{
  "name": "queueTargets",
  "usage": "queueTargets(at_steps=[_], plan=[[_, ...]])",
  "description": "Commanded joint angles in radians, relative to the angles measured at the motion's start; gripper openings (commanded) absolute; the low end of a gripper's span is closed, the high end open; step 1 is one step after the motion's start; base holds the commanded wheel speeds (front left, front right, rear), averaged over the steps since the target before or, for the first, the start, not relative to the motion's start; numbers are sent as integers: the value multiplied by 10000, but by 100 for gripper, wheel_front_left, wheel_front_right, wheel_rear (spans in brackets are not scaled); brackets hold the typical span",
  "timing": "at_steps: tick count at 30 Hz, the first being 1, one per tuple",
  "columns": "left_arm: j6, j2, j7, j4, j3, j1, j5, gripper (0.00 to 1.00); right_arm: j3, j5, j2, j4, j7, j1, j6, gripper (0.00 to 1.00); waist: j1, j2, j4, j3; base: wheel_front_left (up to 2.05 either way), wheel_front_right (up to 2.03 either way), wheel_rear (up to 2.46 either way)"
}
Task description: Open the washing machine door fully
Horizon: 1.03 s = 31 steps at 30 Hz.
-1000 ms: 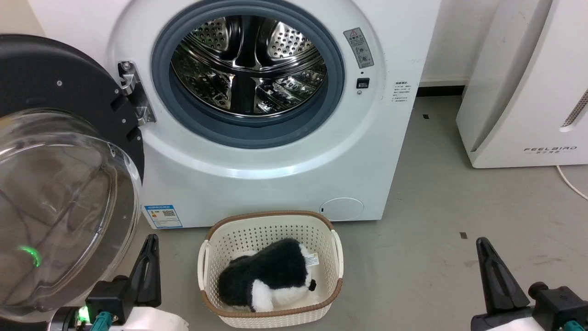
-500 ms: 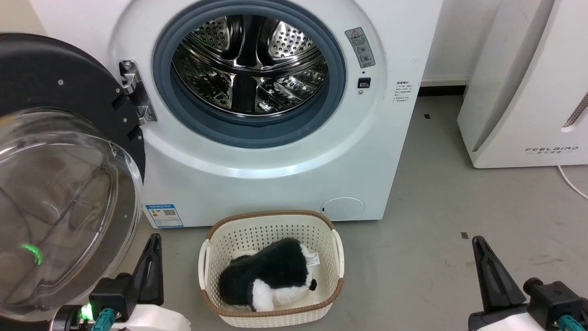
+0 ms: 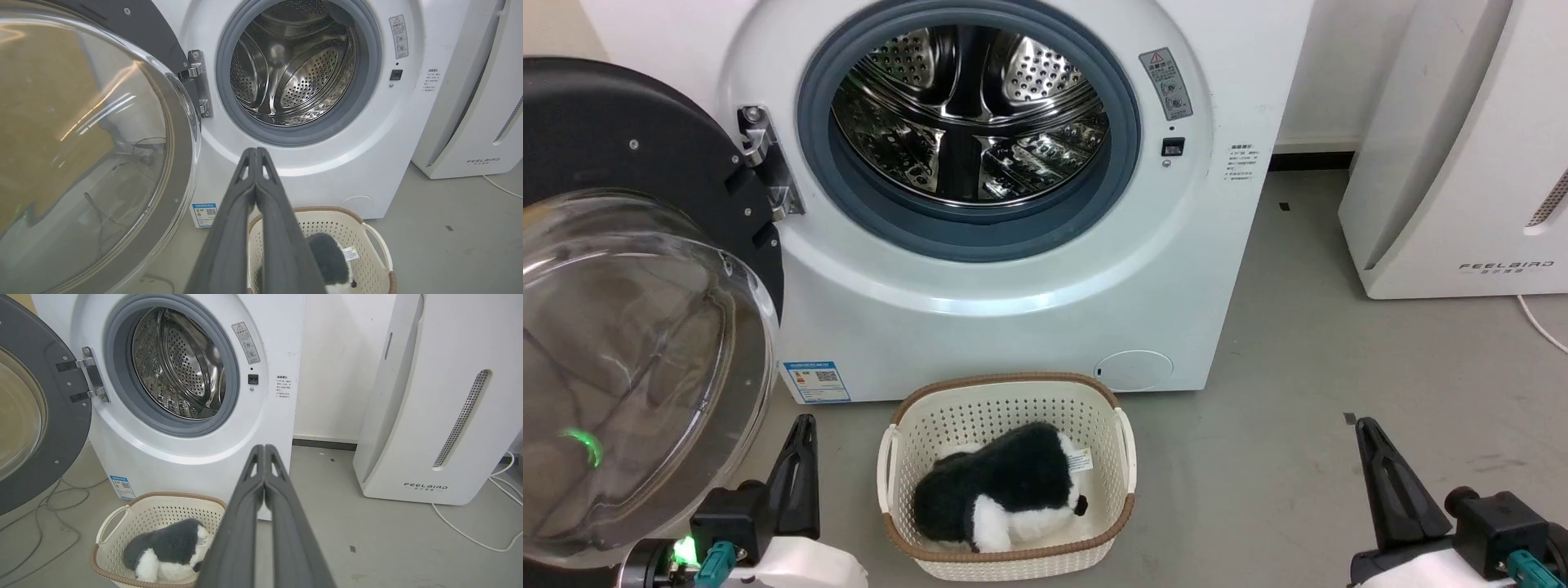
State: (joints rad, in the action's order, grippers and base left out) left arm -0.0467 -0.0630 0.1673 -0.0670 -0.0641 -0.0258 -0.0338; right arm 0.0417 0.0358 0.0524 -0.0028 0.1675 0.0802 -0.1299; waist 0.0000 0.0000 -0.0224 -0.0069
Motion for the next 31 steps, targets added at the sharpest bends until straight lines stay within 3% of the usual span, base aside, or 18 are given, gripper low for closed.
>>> queueTargets(at_steps=[1,31], plan=[[63,26,-77,75,34,84,90,0,-34,-23,-10,9,-70,-190,-3,0,0,0,5,1,0,0,0],[229,68,-731,319,283,156,192,0,-191,-160,-15,17,-728,-441,-5,0,0,0,95,29,0,0,0]])
